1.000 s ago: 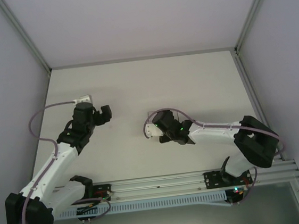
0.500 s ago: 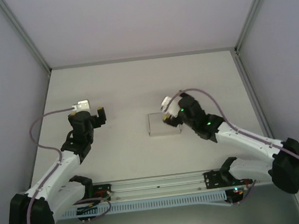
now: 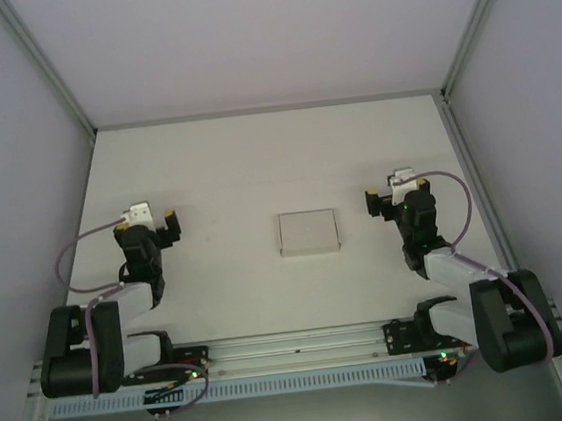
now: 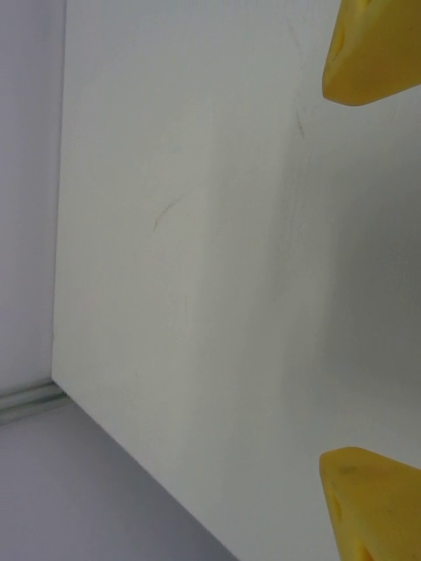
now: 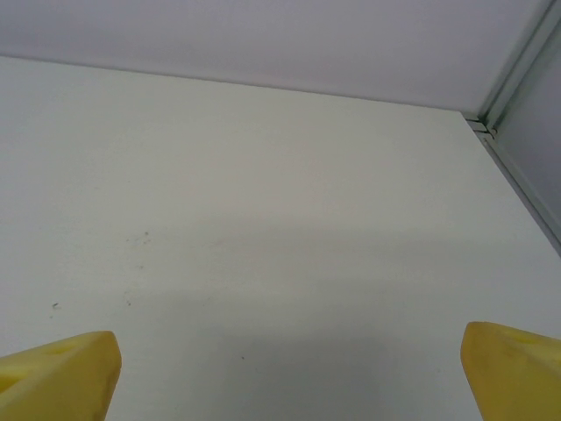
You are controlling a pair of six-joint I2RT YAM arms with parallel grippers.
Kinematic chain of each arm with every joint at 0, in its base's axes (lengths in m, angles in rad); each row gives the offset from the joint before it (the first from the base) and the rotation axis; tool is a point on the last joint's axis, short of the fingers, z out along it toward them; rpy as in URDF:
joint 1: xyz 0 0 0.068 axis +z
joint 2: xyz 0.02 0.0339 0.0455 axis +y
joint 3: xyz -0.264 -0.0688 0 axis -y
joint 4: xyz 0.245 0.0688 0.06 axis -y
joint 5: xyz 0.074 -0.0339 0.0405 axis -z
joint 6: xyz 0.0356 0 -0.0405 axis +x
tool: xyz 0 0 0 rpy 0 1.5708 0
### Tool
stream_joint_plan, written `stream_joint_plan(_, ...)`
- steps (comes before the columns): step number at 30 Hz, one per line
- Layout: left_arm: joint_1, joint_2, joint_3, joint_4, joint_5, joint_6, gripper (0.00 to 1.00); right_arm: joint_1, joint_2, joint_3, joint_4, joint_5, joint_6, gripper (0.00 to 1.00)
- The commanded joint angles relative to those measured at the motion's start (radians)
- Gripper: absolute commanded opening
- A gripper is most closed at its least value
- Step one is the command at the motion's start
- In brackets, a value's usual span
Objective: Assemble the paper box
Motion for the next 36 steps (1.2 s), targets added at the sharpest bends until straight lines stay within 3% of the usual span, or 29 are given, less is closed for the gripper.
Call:
stream_joint_plan(1,0.008,0.045,0.013,0.186,0.113,0.055,1.00,-0.024,0.058,-0.013,0.186,-0.051,0.051,1.00)
stream_joint_plan(6,0.018,0.109,0.016,0.275,0.118,0.098,1.00,-0.057,0.191,-0.049,0.389,-0.074,0.044,1.00)
stream_joint_plan(9,0.035,0.279,-0.041,0.555,0.117,0.099,1.00,-0.111,0.304,-0.028,0.454,-0.138,0.083,1.00)
stream_joint_plan(10,0.037,0.288,-0.046,0.574,0.123,0.100,1.00,-0.122,0.356,-0.020,0.487,-0.156,0.090,1.00)
stream_joint_plan(12,0.047,0.252,-0.020,0.461,0.170,0.100,1.00,-0.141,0.433,0.002,0.548,-0.190,0.117,1.00)
stream_joint_plan(15,0.056,0.262,0.037,0.368,0.163,0.090,1.00,-0.169,0.385,0.078,0.316,-0.211,0.129,1.00)
stream_joint_plan(17,0.056,0.270,0.037,0.380,0.169,0.093,1.00,-0.179,0.412,0.056,0.406,-0.207,0.154,1.00)
stream_joint_plan(36,0.047,0.273,0.041,0.381,0.161,0.100,1.00,-0.178,0.400,0.069,0.361,-0.192,0.144,1.00)
